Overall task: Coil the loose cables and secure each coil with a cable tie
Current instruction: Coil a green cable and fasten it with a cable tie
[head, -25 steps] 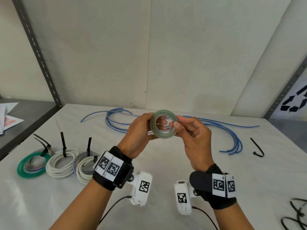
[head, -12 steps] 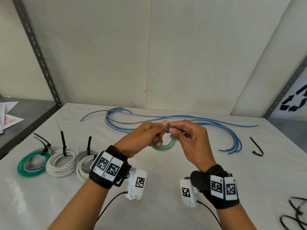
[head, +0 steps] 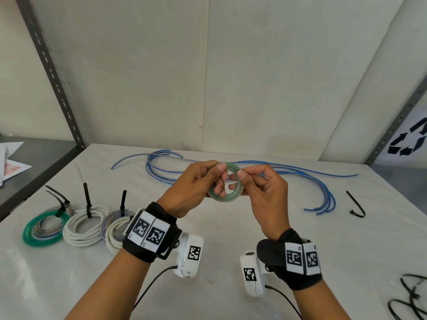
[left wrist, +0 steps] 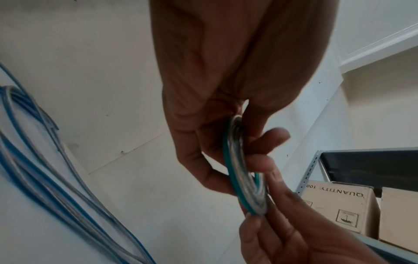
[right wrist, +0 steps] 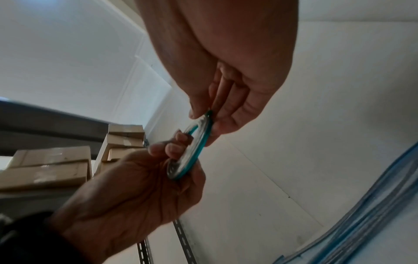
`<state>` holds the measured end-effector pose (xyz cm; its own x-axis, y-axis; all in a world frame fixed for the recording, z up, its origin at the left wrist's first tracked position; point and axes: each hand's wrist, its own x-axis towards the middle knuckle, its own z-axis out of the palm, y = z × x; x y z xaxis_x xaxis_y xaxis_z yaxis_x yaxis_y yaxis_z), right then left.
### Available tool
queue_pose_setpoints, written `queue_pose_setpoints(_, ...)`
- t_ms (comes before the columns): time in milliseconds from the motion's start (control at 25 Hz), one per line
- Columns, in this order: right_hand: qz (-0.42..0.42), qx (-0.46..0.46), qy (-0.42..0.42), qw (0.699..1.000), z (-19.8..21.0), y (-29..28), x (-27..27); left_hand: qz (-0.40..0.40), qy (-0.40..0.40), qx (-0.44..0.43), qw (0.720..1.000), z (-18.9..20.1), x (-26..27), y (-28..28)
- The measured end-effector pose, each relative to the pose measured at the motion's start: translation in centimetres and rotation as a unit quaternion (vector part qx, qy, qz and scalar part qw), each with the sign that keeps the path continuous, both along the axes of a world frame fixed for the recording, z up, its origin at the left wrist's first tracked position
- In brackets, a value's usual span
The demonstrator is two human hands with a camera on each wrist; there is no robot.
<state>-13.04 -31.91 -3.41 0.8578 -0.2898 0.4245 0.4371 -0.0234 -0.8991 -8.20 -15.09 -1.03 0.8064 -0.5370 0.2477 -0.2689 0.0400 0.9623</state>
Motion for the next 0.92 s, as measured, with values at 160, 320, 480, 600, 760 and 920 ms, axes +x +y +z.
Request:
queue_pose_setpoints(160, 0.057, 0.01, 0.018, 0.998, 0.3, -0.2, -0.2, 0.02, 0.027, -0.039, 0.999, 0.0, 0.3, 0.3)
queue_pose_setpoints(320, 0.054, 0.054, 0.036, 0.996, 0.4, -0.2, -0.3, 0.018, 0.04, -0.049, 0.998, 0.0, 0.2, 0.0)
queue_pose_setpoints(480, 0.068, 0.041, 0.04, 0.996, 0.5, 0.2, -0.3, 0.02, 0.05, -0.061, 0.997, -0.1, 0.5, 0.3)
queue_pose_setpoints(600, 0.042, 0.041, 0.024, 0.998, 0.2, 0.2, -0.1, 0.027, 0.034, -0.05, 0.998, -0.2, 0.5, 0.1)
queue_pose_setpoints(760, 0.034, 0.043, 0.019, 0.998, 0.1, -0.3, -0.1, 0.055, 0.006, -0.048, 0.997, -0.3, 0.4, 0.0)
queue_pose_setpoints(920, 0.05, -0.008, 0.012, 0.999, 0.2, -0.9, -0.2, 0.08, -0.01, -0.033, 0.996, -0.1, 0.8, 0.9)
